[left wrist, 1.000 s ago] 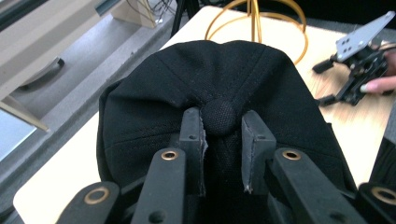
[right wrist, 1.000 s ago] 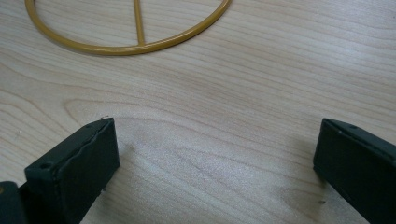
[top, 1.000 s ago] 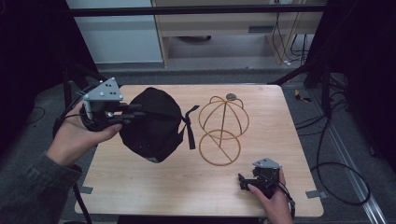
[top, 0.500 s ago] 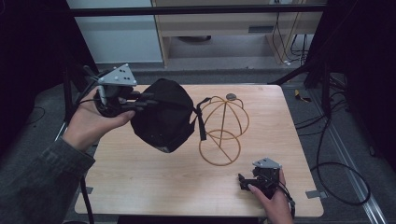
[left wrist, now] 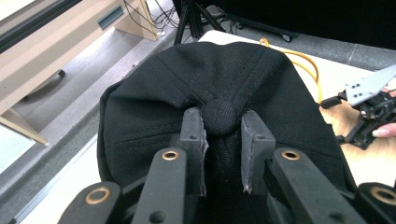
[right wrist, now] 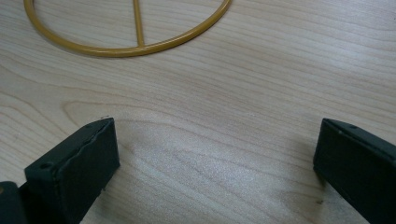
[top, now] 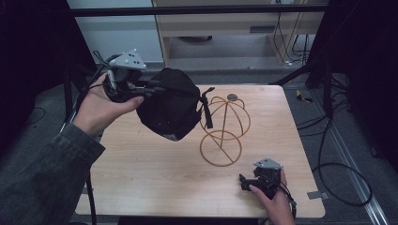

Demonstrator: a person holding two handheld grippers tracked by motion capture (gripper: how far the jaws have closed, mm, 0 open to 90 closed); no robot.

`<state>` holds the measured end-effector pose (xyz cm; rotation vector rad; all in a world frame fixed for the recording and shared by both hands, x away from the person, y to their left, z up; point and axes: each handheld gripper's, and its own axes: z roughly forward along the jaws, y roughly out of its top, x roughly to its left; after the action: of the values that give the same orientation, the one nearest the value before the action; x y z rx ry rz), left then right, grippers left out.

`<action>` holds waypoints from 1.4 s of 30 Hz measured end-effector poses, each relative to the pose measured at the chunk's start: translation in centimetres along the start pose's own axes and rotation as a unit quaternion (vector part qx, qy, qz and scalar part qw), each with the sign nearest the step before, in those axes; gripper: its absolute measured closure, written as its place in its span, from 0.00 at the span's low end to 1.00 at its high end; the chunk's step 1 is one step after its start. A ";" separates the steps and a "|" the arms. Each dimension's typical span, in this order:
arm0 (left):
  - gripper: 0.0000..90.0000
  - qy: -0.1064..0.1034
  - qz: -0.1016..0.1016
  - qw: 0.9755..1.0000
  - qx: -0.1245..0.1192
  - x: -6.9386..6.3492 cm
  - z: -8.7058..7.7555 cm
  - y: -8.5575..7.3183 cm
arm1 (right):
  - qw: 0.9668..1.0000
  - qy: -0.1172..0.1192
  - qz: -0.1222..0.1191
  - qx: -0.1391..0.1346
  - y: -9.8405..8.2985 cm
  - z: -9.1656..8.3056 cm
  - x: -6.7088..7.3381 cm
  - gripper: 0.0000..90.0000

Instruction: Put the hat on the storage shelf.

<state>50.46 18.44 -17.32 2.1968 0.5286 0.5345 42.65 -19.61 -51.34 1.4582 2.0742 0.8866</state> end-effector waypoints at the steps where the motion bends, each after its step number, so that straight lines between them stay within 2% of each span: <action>1: 0.82 -0.002 -0.002 1.000 -0.003 0.1 0.1 0.2 | 1.000 0.000 0.000 0.000 0.0 0.0 0.0 0.00; 5: 0.82 -0.009 -0.002 1.000 -0.001 0.5 0.3 1.0 | 1.000 -0.001 0.002 0.000 0.0 0.0 0.0 0.00; 10: 0.82 -0.018 0.010 1.000 0.016 0.3 1.1 2.0 | 1.000 -0.001 0.002 -0.001 0.0 0.0 0.0 0.00; 13: 0.82 -0.031 0.020 0.999 0.011 -0.1 1.4 2.5 | 1.000 -0.001 0.002 -0.001 0.0 0.0 0.0 0.00; 19: 0.82 -0.029 0.031 0.999 0.015 -1.0 2.1 3.6 | 1.000 -0.001 0.001 -0.001 0.1 0.1 0.0 0.00; 20: 0.82 -0.034 0.033 0.999 0.010 -1.1 2.3 4.1 | 1.000 -0.001 0.000 -0.001 0.1 0.1 0.0 0.00; 23: 0.82 -0.044 0.022 0.999 -0.003 -1.1 3.0 4.9 | 1.000 -0.001 0.000 -0.001 0.1 0.1 0.0 0.00; 28: 0.82 -0.041 0.031 0.999 0.000 -1.7 4.5 5.8 | 1.000 -0.001 0.000 -0.001 0.1 0.1 0.0 0.00; 33: 0.82 -0.052 0.025 0.998 -0.002 -2.1 6.1 6.3 | 1.000 -0.001 0.000 -0.001 0.1 0.1 0.0 0.00; 36: 0.82 -0.051 0.032 0.998 0.004 -2.8 6.9 6.8 | 1.000 -0.001 0.000 -0.001 0.1 0.1 0.0 0.00; 42: 0.82 -0.048 0.039 0.998 0.000 -3.8 7.8 8.2 | 1.000 0.000 0.001 -0.001 0.1 0.1 0.0 0.00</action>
<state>53.08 6.86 -16.30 2.2382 0.3932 0.4681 42.75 -19.58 -51.34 1.4586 2.0718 0.8887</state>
